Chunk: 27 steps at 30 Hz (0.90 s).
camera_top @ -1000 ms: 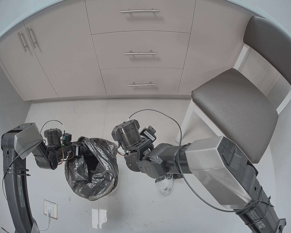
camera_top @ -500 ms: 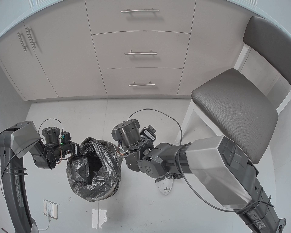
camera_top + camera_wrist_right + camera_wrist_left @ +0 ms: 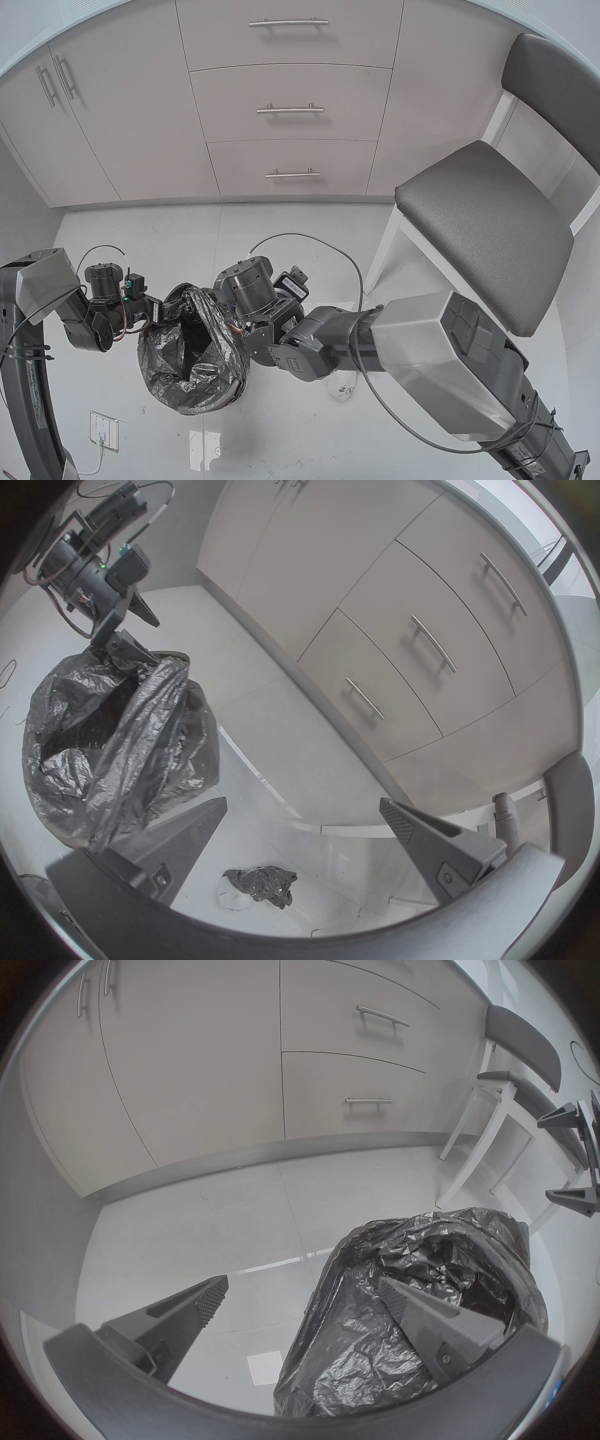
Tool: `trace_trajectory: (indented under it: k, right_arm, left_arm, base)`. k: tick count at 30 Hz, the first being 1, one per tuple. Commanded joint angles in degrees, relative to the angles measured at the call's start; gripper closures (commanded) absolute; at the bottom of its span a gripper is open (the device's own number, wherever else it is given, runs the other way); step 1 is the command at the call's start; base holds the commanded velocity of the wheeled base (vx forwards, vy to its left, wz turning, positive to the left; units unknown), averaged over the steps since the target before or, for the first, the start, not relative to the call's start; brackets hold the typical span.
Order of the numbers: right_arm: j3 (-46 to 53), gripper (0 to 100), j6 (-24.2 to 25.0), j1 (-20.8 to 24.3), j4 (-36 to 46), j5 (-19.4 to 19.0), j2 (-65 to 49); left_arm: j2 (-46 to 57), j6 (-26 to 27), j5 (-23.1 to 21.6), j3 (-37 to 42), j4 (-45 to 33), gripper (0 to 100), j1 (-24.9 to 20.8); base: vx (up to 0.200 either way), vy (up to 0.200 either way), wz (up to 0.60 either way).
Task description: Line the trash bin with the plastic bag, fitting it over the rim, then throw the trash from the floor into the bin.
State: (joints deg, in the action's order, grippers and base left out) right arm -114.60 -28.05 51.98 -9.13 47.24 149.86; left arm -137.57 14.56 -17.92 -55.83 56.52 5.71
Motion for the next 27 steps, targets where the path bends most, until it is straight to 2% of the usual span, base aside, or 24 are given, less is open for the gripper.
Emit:
trace_trajectory:
  k: [1, 11, 27]
  right_arm:
    - [0.0, 0, 0.1, 1.8, 0.0, -0.1, 1.6]
    - [0.0, 0, 0.7, 8.8, 0.0, -0.5, 4.2]
    - [0.0, 0, 0.7, 11.1, -0.4, -0.5, 10.5]
  left_arm:
    - [-0.7, -0.1, 0.0, 0.0, -0.2, 0, -0.7]
    - [-1.3, -0.6, 0.0, -0.2, 0.0, 0, -3.5]
    - [-2.1, -2.3, 0.1, 0.2, 0.5, 0, -5.3]
  base:
    - [0.0, 0.0, 0.0]
    - [0.0, 0.0, 0.0]
    - [0.0, 0.0, 0.0]
